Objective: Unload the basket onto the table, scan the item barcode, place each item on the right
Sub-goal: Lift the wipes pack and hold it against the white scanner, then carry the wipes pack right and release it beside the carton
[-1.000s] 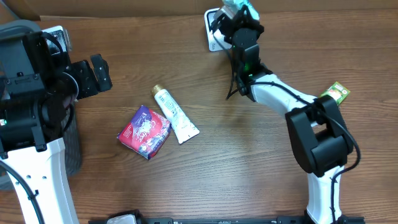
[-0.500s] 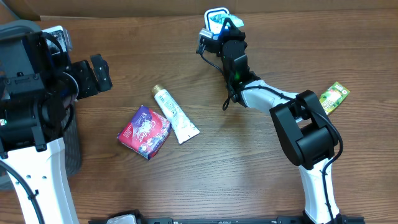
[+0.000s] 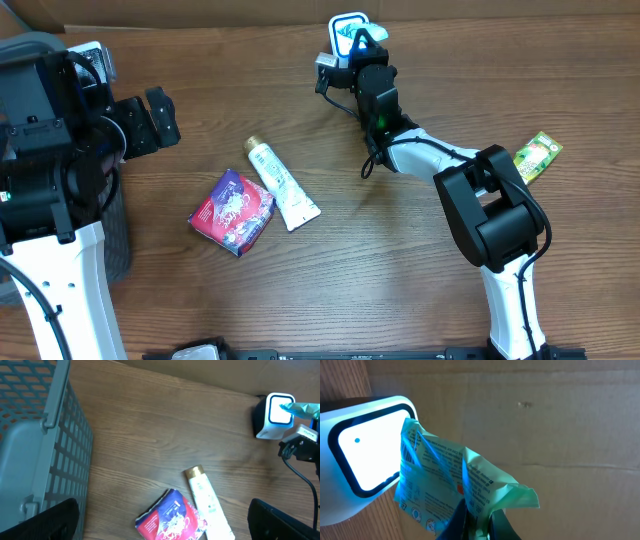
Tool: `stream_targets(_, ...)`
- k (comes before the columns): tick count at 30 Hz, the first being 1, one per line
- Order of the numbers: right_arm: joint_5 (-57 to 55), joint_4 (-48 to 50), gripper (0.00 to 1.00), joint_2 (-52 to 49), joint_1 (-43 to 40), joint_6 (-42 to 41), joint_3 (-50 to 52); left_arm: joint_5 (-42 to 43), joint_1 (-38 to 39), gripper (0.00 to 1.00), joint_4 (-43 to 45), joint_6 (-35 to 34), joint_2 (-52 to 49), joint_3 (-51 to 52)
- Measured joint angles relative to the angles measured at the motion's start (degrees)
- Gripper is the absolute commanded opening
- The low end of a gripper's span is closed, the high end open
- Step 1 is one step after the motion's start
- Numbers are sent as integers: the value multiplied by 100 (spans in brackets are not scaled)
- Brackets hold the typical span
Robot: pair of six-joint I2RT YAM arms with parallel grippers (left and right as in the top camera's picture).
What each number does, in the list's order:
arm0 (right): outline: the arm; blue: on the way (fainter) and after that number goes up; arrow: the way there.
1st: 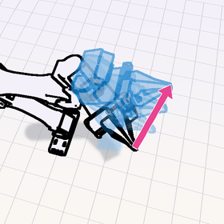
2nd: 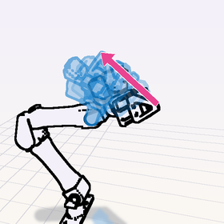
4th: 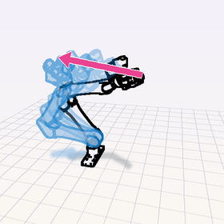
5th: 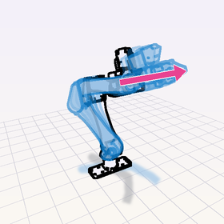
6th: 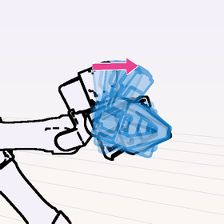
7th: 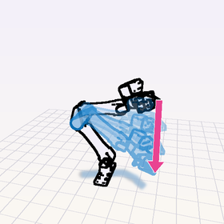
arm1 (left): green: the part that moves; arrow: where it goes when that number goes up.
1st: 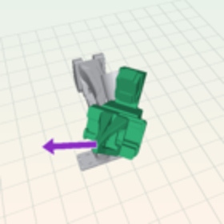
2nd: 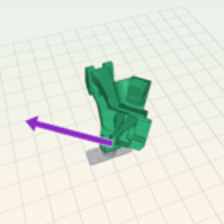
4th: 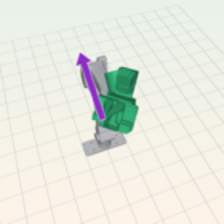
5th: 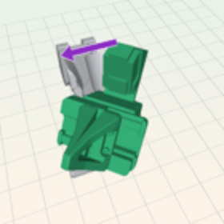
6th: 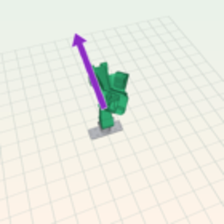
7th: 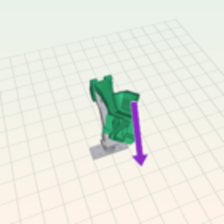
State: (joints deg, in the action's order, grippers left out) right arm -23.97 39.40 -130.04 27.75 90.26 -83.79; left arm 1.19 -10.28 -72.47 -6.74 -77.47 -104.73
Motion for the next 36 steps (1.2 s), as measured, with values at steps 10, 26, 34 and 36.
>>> stream_targets(10, -120, 212, 4, 0, 15, -70, 0, 0, 0, 100, -2, 0, 0, 0)
stream_targets(26, -111, -4651, 4, 3126, 214, -4446, 42, -15, 0, 100, -2, 0, 0, 0)
stream_targets(34, 1764, -7095, 4, 4745, -695, -8271, -11, -17, 0, 100, -2, 0, 0, 0)
stream_targets(36, 1987, -7593, 4, 4715, -1110, -9108, -9, -17, 0, 100, -4, 0, 0, 0)
